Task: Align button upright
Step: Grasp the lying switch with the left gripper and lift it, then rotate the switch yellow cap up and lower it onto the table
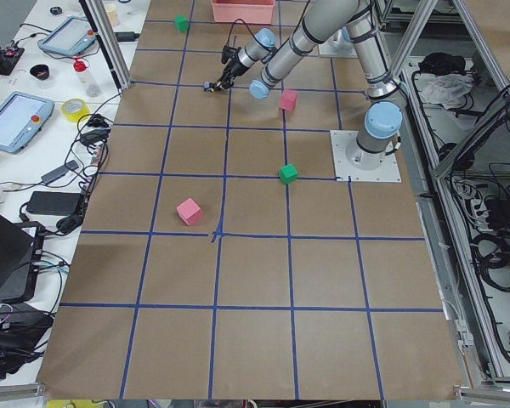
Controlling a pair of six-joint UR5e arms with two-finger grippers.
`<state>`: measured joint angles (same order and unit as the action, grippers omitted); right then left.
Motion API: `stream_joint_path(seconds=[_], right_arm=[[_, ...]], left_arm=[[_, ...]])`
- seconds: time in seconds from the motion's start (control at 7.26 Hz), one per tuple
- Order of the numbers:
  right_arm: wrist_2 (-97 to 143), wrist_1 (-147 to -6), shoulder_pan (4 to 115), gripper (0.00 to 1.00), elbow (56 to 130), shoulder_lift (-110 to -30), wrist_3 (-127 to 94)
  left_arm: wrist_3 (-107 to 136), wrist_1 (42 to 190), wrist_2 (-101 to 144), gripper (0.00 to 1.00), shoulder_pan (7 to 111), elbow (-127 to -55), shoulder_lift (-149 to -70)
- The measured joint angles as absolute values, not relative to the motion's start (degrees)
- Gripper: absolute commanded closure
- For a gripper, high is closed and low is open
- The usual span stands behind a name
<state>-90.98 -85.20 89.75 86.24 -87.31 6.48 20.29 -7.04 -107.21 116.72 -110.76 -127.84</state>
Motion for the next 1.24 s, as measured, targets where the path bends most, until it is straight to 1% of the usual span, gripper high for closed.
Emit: stream_joint_path(seconds=[0.28,0.41,0.55,0.96,1.24], right_arm=[[-90.73,-85.19,89.84,0.0,86.29,-87.29,4.76],[-90.66,-85.12,89.85,0.0,86.33,-87.21,4.46],[-90.61,-85.16,89.86,0.0,86.35,-87.12,4.36],[-90.53,-85.1,89.96,0.0,86.39,-87.12,4.31],[-90.58,-85.08,90.0,0.0,86.39,-87.23,4.31]], left_arm=[[17.24,-3.47,-106.89,0.99,116.57,-108.9,-125.59],[16.67,2.55,-106.13,0.99,116.18,-107.47,-123.89],[16.55,10.79,-104.77,1.0,115.56,-105.45,-121.82],[17.17,42.33,-97.51,1.0,113.04,-96.82,-115.56],[18.6,61.28,-90.46,1.0,111.69,-90.46,-114.39]])
